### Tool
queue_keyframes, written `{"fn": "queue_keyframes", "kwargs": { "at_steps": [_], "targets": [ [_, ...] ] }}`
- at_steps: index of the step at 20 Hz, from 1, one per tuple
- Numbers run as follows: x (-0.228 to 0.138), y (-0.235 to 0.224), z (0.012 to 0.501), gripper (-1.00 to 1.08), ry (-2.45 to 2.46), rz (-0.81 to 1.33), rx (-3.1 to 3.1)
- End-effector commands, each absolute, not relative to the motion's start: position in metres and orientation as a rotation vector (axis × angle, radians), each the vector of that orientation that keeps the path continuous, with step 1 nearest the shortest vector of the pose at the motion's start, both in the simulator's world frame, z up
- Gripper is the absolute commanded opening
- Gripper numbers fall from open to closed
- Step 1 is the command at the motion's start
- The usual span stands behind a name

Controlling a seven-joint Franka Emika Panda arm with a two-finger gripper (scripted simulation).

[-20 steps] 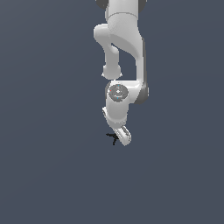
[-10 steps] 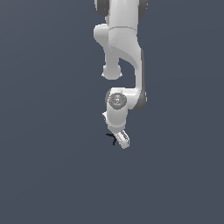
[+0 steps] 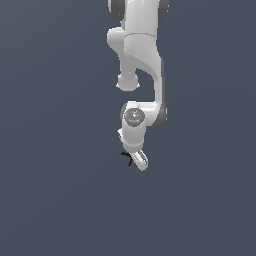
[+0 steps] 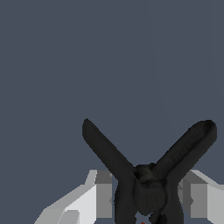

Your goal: Pick up the object and move it to a goal position.

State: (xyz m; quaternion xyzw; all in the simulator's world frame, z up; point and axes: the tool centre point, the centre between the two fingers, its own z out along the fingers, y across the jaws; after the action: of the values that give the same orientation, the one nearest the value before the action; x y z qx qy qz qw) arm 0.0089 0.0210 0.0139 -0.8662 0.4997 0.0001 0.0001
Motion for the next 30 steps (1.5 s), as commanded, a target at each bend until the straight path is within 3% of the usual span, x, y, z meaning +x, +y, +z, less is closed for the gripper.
{"fn": "queue_keyframes", "kwargs": {
  "at_steps": [1,15,30],
  "targets": [
    [0.009,0.021,0.014,-1.0,1.57,0.0,-2.721],
    [0.005,0.004,0.046,-1.0,1.57,0.001,-2.72],
    [-0.011,-0.069,0.19,-1.0,1.572,0.002,-2.719]
  ]
}}
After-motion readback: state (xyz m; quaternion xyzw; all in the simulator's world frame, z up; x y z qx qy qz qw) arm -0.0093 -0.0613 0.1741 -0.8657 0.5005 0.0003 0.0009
